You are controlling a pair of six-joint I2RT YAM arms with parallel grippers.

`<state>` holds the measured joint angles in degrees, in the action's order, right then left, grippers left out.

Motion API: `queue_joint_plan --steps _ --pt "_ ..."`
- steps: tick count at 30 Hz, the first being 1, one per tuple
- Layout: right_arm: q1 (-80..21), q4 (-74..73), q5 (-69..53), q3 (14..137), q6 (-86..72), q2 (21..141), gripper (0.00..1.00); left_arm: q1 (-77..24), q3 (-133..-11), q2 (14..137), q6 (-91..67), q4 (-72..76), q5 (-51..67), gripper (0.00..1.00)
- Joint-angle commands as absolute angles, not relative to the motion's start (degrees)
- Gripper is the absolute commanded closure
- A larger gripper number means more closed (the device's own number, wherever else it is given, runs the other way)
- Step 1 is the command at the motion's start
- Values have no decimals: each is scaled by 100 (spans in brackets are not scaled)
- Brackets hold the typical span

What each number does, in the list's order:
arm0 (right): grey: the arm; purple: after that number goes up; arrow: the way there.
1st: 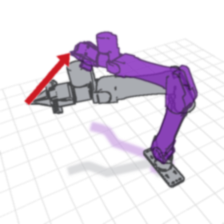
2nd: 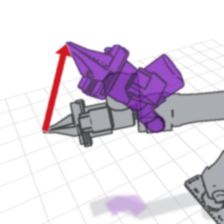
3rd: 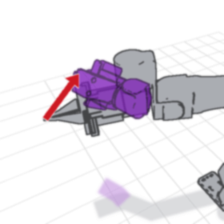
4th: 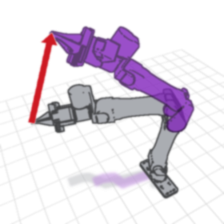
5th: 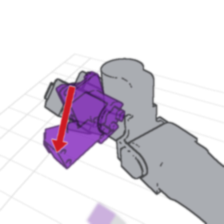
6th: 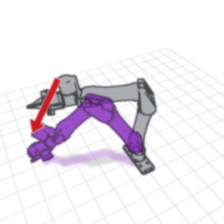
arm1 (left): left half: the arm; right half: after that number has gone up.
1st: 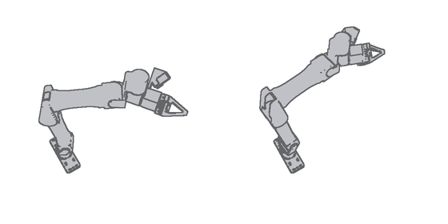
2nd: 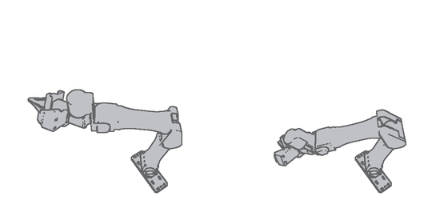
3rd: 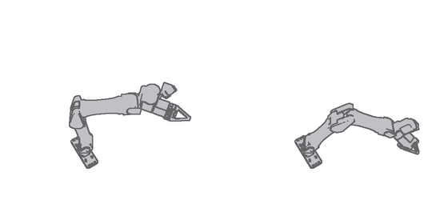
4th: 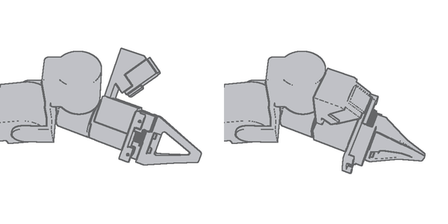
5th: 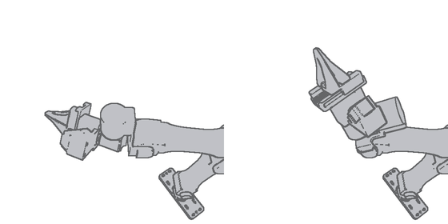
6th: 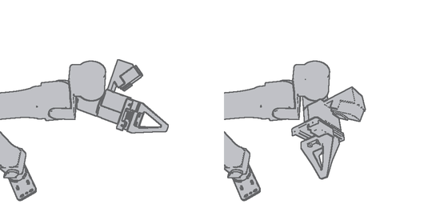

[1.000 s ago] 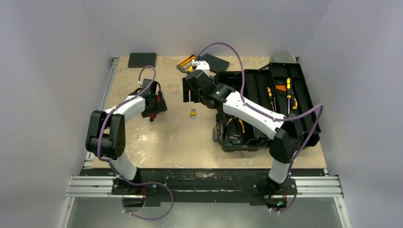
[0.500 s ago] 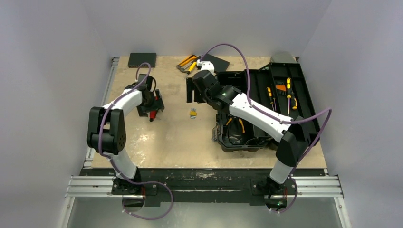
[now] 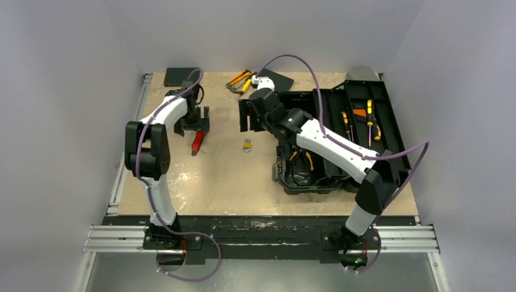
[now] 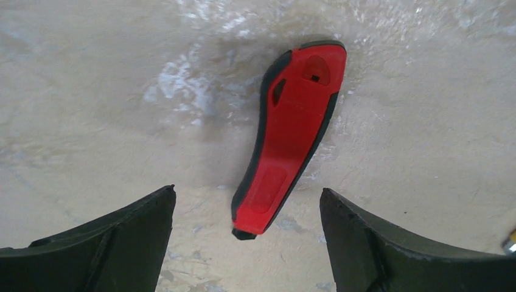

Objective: Pack the tool kit

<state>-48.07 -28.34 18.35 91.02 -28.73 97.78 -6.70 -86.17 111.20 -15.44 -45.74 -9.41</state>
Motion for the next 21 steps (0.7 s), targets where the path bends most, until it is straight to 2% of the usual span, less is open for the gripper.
queue_joint_plan --steps 1,10,16,19,21 --pt "-4711 -2710 1696 9094 -2744 9347 27 -625 -9215 11737 -907 -5362 -342 15" --pt "-4471 -2602 1452 8857 -2741 9182 27 -501 -10107 12350 -672 -6359 103 23" --pt "-4403 -2613 1447 8742 -2695 8988 27 -437 -10389 12555 -462 -6711 312 46" --pt "-4340 -2598 1438 8656 -2689 8846 27 -426 -10395 12589 -374 -6876 393 32" --pt "-4326 -2592 1416 8608 -2685 8769 27 -424 -10430 12639 -332 -7051 448 27"
